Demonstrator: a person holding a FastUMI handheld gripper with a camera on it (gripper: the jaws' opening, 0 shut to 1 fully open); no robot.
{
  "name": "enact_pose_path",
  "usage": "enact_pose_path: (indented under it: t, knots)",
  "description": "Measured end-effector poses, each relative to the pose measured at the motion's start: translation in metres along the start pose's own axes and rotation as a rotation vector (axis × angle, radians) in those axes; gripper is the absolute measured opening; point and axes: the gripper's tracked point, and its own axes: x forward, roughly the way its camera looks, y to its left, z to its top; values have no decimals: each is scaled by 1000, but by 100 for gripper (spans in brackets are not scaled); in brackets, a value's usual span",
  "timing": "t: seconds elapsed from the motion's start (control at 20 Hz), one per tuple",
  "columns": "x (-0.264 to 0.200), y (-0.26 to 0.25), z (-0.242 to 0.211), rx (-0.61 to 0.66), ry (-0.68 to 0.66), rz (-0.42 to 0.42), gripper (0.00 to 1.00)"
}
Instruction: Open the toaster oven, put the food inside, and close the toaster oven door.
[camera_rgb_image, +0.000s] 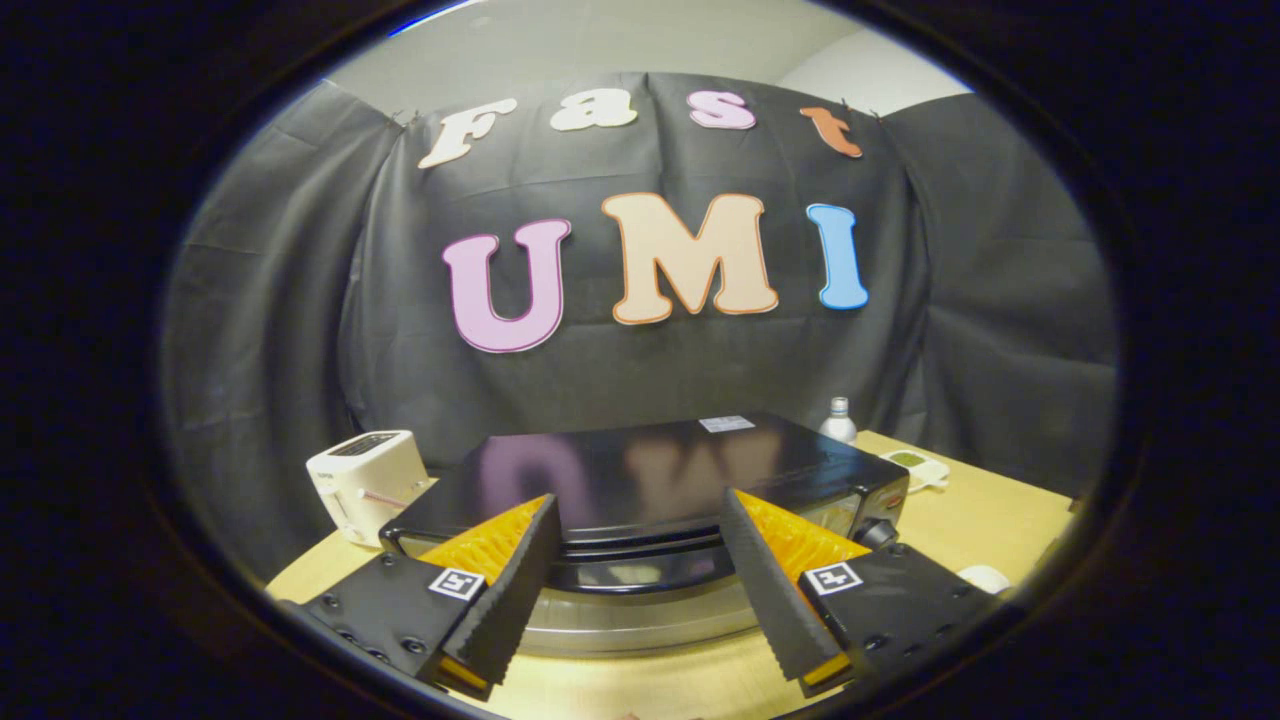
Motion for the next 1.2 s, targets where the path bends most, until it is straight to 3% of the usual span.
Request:
enact_pose_path:
  t: [0.55, 1.2]
  knots:
    - [-52, -13, -12, 28, -32, -72, 100]
    - [-113, -32, -54, 97, 57, -134, 100]
